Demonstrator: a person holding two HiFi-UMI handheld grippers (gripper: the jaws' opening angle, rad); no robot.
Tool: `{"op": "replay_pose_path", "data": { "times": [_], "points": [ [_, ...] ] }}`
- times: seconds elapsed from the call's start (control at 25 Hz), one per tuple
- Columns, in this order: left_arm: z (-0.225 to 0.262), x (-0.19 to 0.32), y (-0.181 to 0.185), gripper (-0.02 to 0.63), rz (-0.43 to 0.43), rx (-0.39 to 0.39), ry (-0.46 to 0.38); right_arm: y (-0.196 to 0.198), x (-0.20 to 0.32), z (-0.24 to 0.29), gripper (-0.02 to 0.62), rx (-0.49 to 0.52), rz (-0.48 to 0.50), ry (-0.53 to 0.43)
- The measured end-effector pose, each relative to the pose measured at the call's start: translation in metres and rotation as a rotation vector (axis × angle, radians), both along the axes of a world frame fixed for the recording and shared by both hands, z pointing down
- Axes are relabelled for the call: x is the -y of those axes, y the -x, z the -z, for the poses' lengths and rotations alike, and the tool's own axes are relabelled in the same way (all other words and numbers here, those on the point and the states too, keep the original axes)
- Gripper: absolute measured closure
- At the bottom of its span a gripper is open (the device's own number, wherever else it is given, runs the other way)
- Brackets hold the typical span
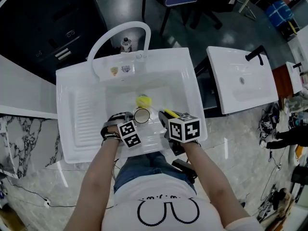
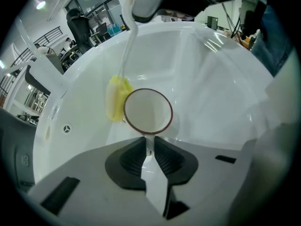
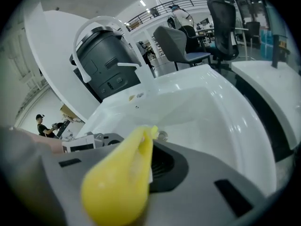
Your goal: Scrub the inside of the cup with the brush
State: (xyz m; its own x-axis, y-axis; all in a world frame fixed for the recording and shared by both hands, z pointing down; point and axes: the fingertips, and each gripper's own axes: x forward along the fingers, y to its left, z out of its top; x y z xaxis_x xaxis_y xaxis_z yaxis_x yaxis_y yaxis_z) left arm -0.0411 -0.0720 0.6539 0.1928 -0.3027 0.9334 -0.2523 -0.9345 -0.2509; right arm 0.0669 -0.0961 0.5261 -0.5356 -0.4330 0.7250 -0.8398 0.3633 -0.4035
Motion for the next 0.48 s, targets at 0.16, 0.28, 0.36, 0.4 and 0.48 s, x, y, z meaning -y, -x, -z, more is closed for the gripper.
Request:
{"op": "replay_pose_path", "data": {
  "times": [0.16, 0.28, 0.36, 0.4, 0.48],
  "points": [
    [0.001, 0.001, -0.001, 0.541, 0.010, -0.011, -0.003, 0.002, -0.010, 0.019, 0.561, -0.057, 0.059, -0.084],
    [0.001, 0.002, -0.002, 0.541, 0.001, -0.013, -0.009, 0.005, -0.016, 0.026, 0.561, -0.109, 0.105, -0.125],
    [0.001, 0.003, -0.003, 0.541, -0.005, -0.015, -0.014, 0.007, -0.018, 0.028, 0.561, -0.123, 0.121, -0.131],
    [0.002, 0.003, -0.004, 0.541, -0.008, -0.016, -0.017, 0.008, -0.018, 0.028, 0.561, -0.124, 0.124, -0.128],
    [0.003, 0.003, -0.005, 0.541, -0.015, -0.017, -0.022, 0.011, -0.017, 0.025, 0.561, -0.124, 0.125, -0.115]
  ]
}}
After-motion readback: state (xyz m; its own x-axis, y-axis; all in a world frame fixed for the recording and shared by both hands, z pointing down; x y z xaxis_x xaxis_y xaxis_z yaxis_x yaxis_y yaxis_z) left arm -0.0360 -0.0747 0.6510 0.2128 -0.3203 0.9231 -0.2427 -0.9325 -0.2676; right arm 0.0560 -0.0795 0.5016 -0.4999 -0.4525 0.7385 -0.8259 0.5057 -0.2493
